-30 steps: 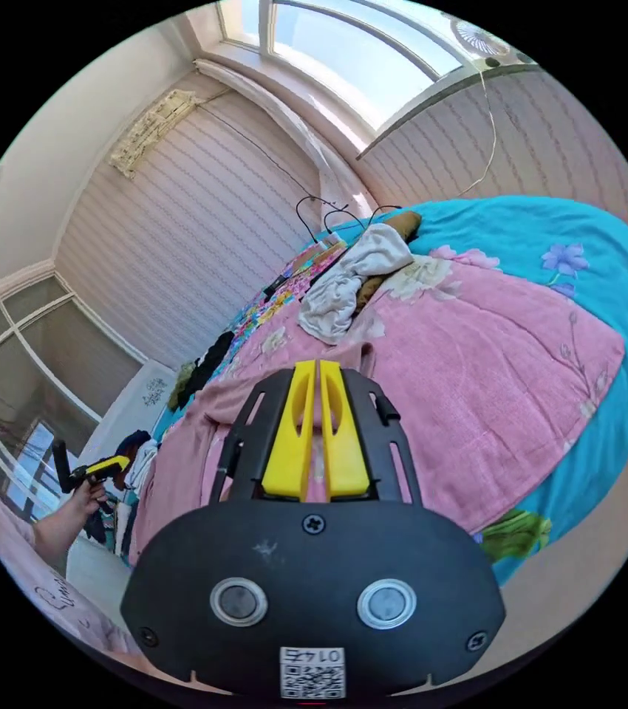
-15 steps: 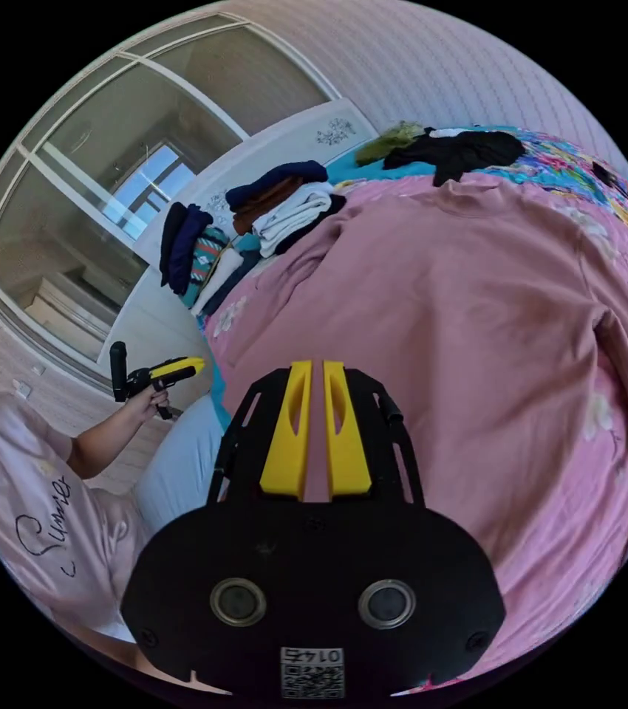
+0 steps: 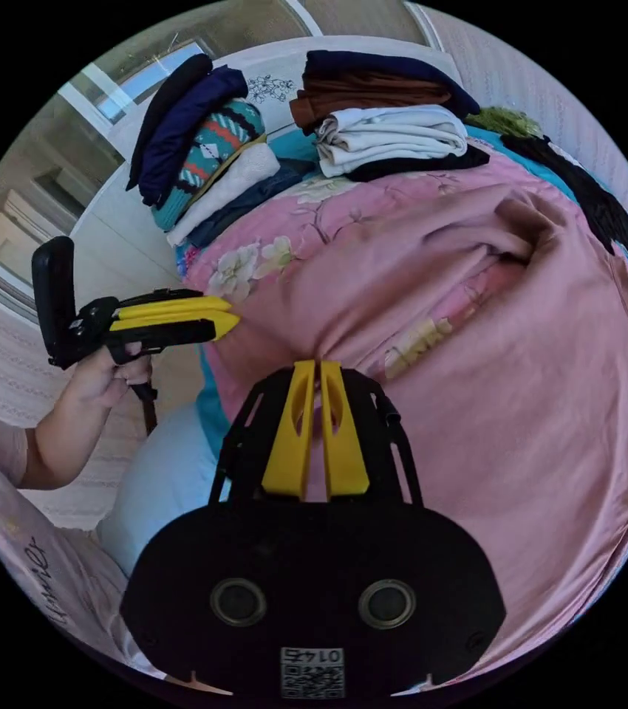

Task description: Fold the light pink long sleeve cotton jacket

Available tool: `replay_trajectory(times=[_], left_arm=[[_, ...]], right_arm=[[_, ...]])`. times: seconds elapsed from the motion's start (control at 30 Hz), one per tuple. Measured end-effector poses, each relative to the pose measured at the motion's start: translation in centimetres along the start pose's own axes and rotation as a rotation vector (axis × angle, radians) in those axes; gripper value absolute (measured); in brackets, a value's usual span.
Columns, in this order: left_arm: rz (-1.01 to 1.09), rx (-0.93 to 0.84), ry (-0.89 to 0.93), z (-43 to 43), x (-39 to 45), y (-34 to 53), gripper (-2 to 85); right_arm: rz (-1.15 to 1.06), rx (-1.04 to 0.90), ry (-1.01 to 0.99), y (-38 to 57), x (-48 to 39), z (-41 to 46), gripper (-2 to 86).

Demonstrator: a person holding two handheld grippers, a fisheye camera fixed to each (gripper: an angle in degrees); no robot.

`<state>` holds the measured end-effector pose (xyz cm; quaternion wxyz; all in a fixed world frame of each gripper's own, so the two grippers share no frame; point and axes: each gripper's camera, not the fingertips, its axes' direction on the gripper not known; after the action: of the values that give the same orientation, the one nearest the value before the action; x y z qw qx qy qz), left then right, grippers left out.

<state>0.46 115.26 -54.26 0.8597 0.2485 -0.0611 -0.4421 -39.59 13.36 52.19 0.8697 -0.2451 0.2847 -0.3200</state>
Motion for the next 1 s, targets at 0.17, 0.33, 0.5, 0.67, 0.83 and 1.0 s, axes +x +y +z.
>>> replay_trajectory(times=[0.17, 0.33, 0.5, 0.67, 0.83, 1.0], left_arm=[[0.033, -0.045, -0.166, -3.9, -6.0, -2.6, -0.6], [0.013, -0.172, -0.269, -0.2, -11.0, -3.5, 0.7], [-0.080, -0.195, -0.287, 2.2, -12.8, -2.4, 4.8], [-0.067, -0.059, -0.312, -3.2, -10.8, -0.3, 5.0], [0.036, -0.071, -0.100, -6.1, -3.9, 3.6, 4.2], [0.052, -0.149, 0.118, 0.3, 7.5, 4.5, 6.9]], right_arm=[[-0.094, 0.042, -0.111, -7.6, -5.2, 1.7, 0.6], [-0.064, -0.024, -0.047, -12.8, -6.9, 6.5, 1.3], [-0.014, -0.070, -0.186, -12.2, -4.5, 6.9, 4.7], [-0.080, -0.038, -0.151, -2.6, -2.3, -0.5, 8.4], [0.182, -0.001, 0.048, 14.1, 4.3, -9.4, 7.7], [0.624, 0.103, 0.415, 32.8, 9.3, -18.9, 10.2]])
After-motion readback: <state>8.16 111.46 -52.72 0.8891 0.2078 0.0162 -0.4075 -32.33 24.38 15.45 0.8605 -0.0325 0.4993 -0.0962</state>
